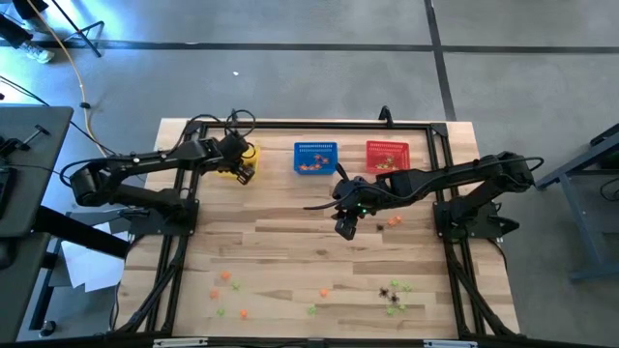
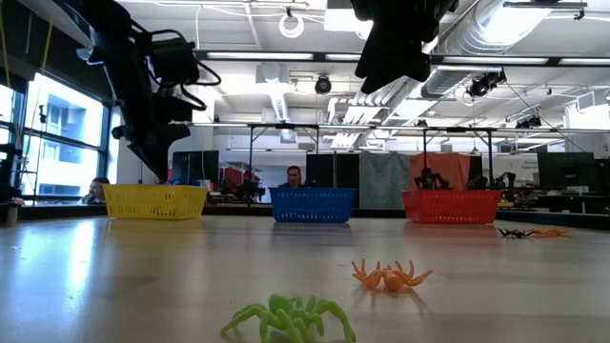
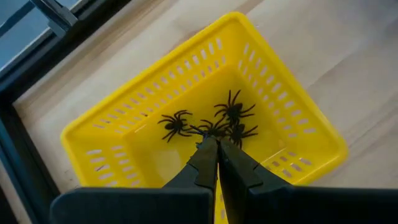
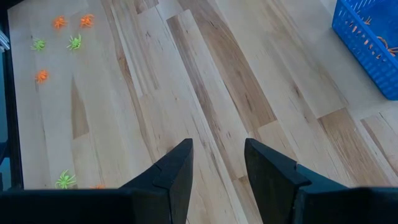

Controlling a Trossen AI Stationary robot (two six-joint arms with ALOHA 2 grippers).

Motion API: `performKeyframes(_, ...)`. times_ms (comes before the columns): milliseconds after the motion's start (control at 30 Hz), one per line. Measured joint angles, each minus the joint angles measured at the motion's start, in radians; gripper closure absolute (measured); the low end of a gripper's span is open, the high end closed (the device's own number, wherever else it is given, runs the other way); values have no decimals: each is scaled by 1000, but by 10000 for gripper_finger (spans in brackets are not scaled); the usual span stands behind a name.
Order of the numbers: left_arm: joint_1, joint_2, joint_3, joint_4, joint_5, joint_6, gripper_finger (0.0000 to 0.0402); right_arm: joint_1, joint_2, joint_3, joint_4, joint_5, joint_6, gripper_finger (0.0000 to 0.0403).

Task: Sort Halloween decoration
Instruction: Put the black spider toy into the yellow basket

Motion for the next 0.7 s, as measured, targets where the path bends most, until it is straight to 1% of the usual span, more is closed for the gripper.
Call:
performKeyframes(233, 0, 0, -32, 31, -2, -1, 400, 0, 0, 0, 0, 0, 0, 260)
performKeyframes(367, 0, 0, -33, 45, -11, -27, 388, 0, 0, 0, 0, 0, 0, 260)
performKeyframes(500, 0, 0, -33, 61, -7, -54, 356, 0, 0, 0, 0, 0, 0, 260)
performKeyframes(700, 0, 0, -32, 63, 13, -54, 291, 0, 0, 0, 0, 0, 0, 260)
